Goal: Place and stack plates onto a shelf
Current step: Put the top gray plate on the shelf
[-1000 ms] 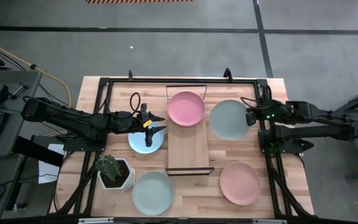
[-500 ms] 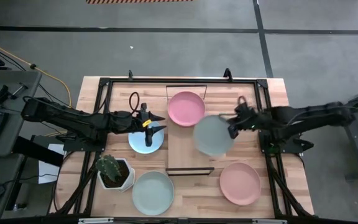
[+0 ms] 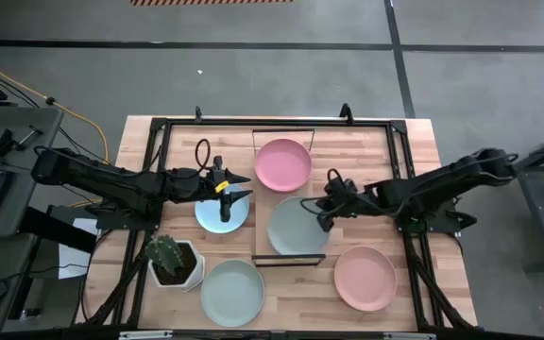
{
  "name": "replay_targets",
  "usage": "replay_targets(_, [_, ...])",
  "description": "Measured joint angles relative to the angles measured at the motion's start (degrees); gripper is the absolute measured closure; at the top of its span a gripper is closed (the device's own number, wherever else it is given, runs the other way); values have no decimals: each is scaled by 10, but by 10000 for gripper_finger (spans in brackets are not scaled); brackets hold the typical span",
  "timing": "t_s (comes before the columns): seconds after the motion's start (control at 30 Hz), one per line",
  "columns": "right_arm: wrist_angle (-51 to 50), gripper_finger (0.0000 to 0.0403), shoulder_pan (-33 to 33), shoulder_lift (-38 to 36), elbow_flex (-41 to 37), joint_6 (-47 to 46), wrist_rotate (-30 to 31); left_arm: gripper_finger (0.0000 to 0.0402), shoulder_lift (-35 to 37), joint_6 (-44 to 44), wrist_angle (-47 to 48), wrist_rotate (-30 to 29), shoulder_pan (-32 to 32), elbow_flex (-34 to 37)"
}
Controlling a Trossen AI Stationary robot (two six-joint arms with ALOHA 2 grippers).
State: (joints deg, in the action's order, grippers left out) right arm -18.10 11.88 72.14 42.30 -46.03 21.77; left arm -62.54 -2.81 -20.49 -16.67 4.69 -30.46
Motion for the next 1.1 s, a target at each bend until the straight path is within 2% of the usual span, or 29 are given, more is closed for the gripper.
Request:
replay_targets(0.23, [61,403,-2,45,0,23,-4,251,0,0,0,0,0,0])
replay_targets(0.5, [122,397,-2,52,0,60,-8,251,0,0,0,0,0,0])
replay_targets(0.6, [146,373,-2,52,0,79,-8,251,0,0,1,0,0,0])
replay_targets(0.87, [165,275,-2,50,0,135,6,251,0,8,1,0,0,0])
replay_targets(1.0, [146,253,-2,33,0,162,7,251,0,9,2,0,0,0])
replay_targets(1.1, [86,250,2,11,0,152,7,251,0,9,5,0,0,0])
